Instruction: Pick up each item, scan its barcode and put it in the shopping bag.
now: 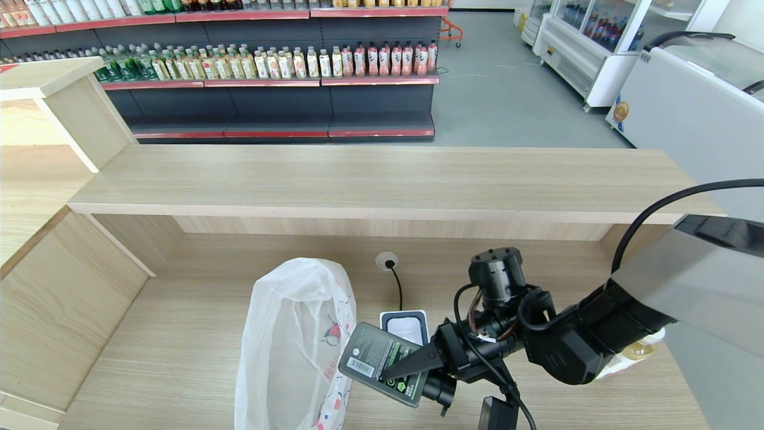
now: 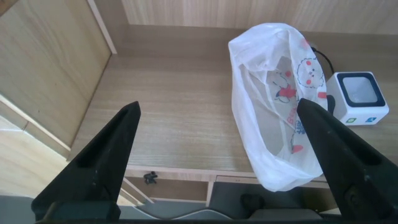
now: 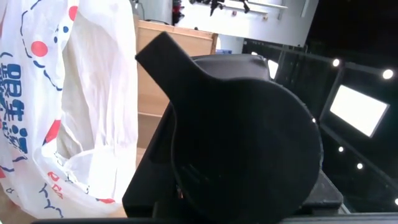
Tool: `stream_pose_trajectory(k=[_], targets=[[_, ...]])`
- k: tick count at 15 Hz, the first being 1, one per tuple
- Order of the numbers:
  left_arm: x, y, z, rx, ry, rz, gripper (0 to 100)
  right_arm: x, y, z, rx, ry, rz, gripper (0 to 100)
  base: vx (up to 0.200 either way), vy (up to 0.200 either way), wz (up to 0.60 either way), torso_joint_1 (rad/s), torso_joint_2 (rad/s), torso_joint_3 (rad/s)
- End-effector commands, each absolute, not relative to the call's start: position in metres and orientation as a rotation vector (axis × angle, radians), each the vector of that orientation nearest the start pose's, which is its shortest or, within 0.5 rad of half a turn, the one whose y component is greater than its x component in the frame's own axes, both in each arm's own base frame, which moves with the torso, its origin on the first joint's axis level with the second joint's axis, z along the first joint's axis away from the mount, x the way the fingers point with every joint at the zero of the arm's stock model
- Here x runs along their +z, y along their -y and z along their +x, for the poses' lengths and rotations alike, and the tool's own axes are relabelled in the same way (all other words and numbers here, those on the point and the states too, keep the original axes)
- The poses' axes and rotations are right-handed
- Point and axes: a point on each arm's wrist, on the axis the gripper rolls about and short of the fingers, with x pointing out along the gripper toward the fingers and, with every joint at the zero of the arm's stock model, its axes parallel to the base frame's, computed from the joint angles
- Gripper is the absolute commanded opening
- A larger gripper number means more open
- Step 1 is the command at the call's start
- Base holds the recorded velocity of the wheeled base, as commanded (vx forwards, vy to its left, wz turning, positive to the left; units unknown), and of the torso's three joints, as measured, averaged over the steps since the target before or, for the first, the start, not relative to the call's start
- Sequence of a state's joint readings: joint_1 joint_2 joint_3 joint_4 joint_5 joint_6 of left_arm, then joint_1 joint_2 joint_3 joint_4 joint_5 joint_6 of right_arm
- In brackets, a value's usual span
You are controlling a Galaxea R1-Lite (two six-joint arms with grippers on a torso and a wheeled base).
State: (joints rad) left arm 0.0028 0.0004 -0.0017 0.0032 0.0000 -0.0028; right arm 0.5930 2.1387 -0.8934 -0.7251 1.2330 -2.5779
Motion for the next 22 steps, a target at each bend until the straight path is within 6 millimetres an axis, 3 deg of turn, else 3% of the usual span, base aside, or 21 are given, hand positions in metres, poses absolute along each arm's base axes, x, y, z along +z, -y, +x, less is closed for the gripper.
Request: stream_pose_trajectory(k=[1, 6, 9, 11, 12, 14, 16, 17, 19, 20, 21, 22], targets=[[0.076, 0.000, -0.023, 0.003, -0.002, -0.003, 100, 0.069, -0.221, 0.290, -1.669, -2.496, 2.038, 0, 0.000, 0.000, 0.00, 0.000, 0.00, 0.000], [0.076, 0.000, -0.023, 0.003, -0.002, -0.003, 100, 0.071, -0.222, 0.292, -1.668, -2.496, 2.045, 0, 0.000, 0.000, 0.00, 0.000, 0.00, 0.000], [0.076, 0.000, -0.023, 0.003, -0.002, -0.003, 100, 0.110, -0.206, 0.286, -1.730, -2.477, 2.143, 0, 0.000, 0.000, 0.00, 0.000, 0.00, 0.000], [0.076, 0.000, -0.023, 0.003, -0.002, -0.003, 100, 0.135, -0.174, 0.248, -2.052, -2.312, 2.293, 0, 0.000, 0.000, 0.00, 0.000, 0.00, 0.000], [0.076, 0.000, -0.023, 0.002, -0.002, -0.003, 100, 0.134, -0.156, 0.227, -2.282, -2.193, 2.315, 0, 0.000, 0.000, 0.00, 0.000, 0.00, 0.000], [0.076, 0.000, -0.023, 0.003, -0.002, -0.003, 100, 0.144, -0.135, 0.206, -2.528, -1.991, 2.410, 0, 0.000, 0.000, 0.00, 0.000, 0.00, 0.000], [0.076, 0.000, -0.023, 0.003, -0.002, -0.003, 100, 0.167, -0.093, 0.210, -2.402, -1.894, 2.796, 0, 0.000, 0.000, 0.00, 0.000, 0.00, 0.000], [0.076, 0.000, -0.023, 0.003, -0.002, -0.003, 100, 0.147, -0.057, 0.197, -2.737, -1.523, 2.959, 0, 0.000, 0.000, 0.00, 0.000, 0.00, 0.000], [0.076, 0.000, -0.023, 0.003, -0.002, -0.003, 100, 0.148, -0.045, 0.182, -3.177, -1.138, 2.895, 0, 0.000, 0.000, 0.00, 0.000, 0.00, 0.000], [0.076, 0.000, -0.023, 0.003, -0.002, -0.003, 100, 0.163, -0.037, 0.176, -3.513, -0.832, 2.856, 0, 0.000, 0.000, 0.00, 0.000, 0.00, 0.000], [0.076, 0.000, -0.023, 0.003, -0.002, -0.003, 100, 0.174, -0.036, 0.174, -3.839, -0.608, 2.702, 0, 0.000, 0.000, 0.00, 0.000, 0.00, 0.000], [0.076, 0.000, -0.023, 0.003, -0.002, -0.003, 100, 0.187, -0.036, 0.169, -4.210, -0.354, 2.419, 0, 0.000, 0.000, 0.00, 0.000, 0.00, 0.000]])
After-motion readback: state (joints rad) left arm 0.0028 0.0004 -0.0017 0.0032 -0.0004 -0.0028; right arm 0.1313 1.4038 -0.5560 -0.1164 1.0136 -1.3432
